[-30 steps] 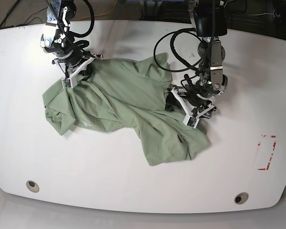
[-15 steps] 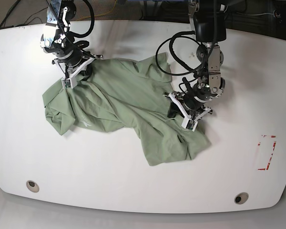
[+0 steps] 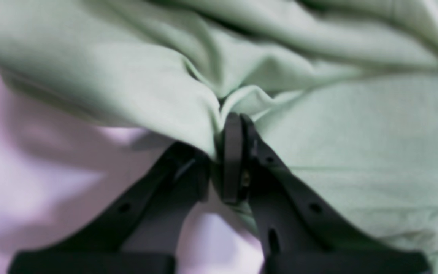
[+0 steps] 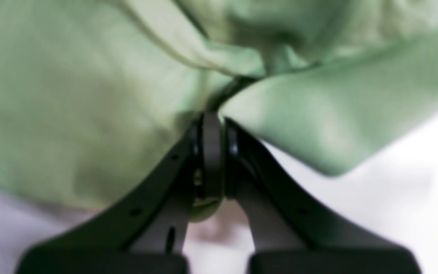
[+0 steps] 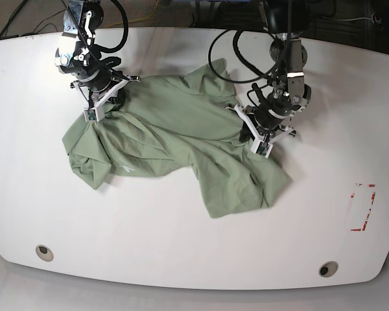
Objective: Layout the t-shirt on the table in an organized manner, then fold the t-shirt properly
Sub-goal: 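Pull the grasped edge back with the left gripper, spreading the shirt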
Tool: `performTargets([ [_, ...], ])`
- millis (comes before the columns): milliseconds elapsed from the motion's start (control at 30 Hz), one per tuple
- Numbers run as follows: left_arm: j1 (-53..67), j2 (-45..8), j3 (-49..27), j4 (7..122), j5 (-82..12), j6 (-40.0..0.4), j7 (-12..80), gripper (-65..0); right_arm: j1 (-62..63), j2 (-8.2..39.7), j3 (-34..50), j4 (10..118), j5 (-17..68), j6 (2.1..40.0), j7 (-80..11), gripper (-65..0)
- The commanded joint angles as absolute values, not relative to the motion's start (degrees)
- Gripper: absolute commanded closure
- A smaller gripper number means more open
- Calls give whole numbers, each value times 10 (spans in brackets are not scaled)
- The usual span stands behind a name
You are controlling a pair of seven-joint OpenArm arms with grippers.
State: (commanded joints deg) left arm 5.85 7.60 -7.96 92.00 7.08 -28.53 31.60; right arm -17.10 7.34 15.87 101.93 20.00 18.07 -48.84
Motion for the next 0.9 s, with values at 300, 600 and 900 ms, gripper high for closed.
performTargets([
  [300, 166, 55, -80, 1080, 71, -287, 423, -26, -173, 73, 159, 1021, 200, 181, -488, 0],
  [600, 238, 37, -79, 1110, 71, -289, 471, -29, -175, 73, 159, 1022, 201, 181, -488, 0],
  [900, 267, 13, -76, 1109, 71, -289, 480, -77, -175, 73, 157, 1022, 201, 181, -488, 0],
])
